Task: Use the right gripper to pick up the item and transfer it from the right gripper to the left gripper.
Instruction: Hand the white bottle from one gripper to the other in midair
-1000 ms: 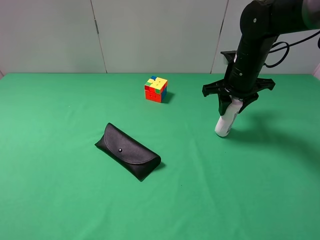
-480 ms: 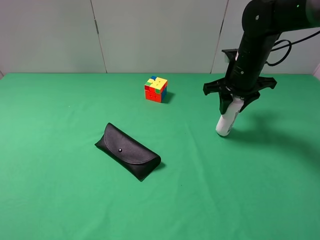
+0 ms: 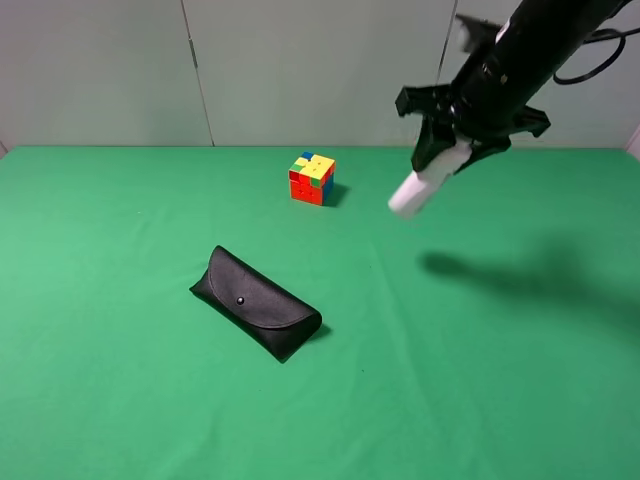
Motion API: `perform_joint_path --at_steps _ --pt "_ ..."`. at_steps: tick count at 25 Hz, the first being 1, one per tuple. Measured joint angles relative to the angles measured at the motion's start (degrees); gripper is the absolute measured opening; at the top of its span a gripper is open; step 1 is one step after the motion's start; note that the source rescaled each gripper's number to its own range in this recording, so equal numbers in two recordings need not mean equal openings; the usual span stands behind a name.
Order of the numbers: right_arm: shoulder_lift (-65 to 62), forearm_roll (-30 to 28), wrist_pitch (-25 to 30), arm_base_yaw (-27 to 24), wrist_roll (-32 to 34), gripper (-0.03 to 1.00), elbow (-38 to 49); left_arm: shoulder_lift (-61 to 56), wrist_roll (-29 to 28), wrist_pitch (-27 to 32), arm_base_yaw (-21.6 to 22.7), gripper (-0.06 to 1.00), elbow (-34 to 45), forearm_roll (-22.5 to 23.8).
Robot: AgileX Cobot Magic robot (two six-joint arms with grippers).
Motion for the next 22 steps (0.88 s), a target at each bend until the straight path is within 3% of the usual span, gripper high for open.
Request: perform_joint_path --at_steps 10,22 --pt "-14.1 20.1 -9.9 0.0 -18.9 0.01 14.2 0.0 0.0 0.0 0.0 0.98 0.0 0.0" --pt "-17.7 49.6 -13.9 0.0 -44.2 0.01 28.6 0.0 0.0 0.0 0.0 0.98 0.0 0.0"
